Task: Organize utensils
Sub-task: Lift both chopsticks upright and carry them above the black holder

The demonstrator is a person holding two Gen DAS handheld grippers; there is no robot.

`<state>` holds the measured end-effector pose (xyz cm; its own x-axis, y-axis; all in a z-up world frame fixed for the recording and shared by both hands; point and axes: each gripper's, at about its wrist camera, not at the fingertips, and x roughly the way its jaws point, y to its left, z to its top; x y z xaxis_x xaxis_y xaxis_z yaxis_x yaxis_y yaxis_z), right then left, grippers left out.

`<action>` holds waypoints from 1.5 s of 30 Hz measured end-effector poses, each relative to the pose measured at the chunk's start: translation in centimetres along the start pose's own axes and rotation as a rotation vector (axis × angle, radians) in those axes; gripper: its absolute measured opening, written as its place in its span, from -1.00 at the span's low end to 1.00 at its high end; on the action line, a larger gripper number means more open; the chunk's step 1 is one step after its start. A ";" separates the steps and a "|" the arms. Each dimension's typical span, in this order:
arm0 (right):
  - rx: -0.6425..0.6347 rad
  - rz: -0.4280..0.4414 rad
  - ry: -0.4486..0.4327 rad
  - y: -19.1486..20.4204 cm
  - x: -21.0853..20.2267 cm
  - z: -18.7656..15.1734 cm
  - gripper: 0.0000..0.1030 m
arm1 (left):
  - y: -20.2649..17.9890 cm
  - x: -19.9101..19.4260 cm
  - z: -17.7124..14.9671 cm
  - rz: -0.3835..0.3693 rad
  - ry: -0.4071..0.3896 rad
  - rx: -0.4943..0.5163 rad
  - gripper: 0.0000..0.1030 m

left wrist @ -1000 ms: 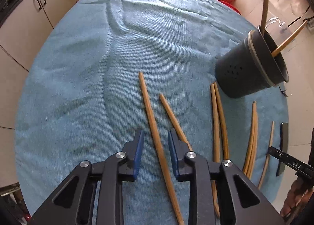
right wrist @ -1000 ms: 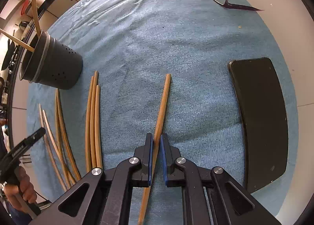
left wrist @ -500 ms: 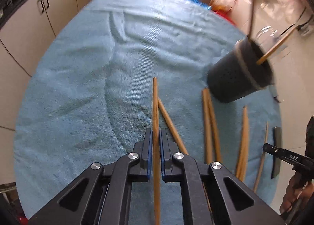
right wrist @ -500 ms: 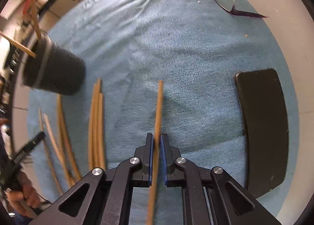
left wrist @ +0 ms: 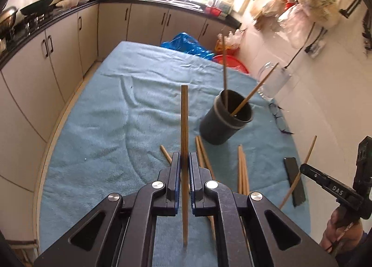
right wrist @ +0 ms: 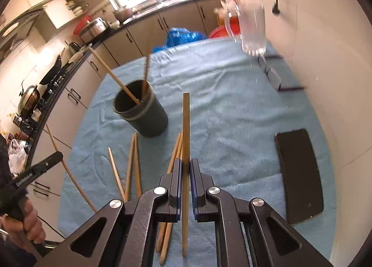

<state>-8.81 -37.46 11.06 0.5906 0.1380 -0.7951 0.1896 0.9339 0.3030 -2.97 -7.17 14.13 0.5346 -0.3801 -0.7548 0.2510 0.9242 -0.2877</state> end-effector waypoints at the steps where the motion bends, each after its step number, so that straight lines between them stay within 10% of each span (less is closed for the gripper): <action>1: -0.007 -0.001 -0.017 0.4 -0.5 -0.2 -0.86 | -0.2 -0.2 0.1 -0.002 -0.005 0.008 -0.88; 45: 0.062 0.057 -0.235 1.5 -10.4 2.3 -0.86 | -3.3 -6.2 5.1 -0.075 -0.159 0.088 -0.88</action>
<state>-12.87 -38.31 21.04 0.7665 0.1025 -0.6341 0.1947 0.9037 0.3814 -3.02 -8.06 22.75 0.6308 -0.4547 -0.6287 0.3602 0.8893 -0.2818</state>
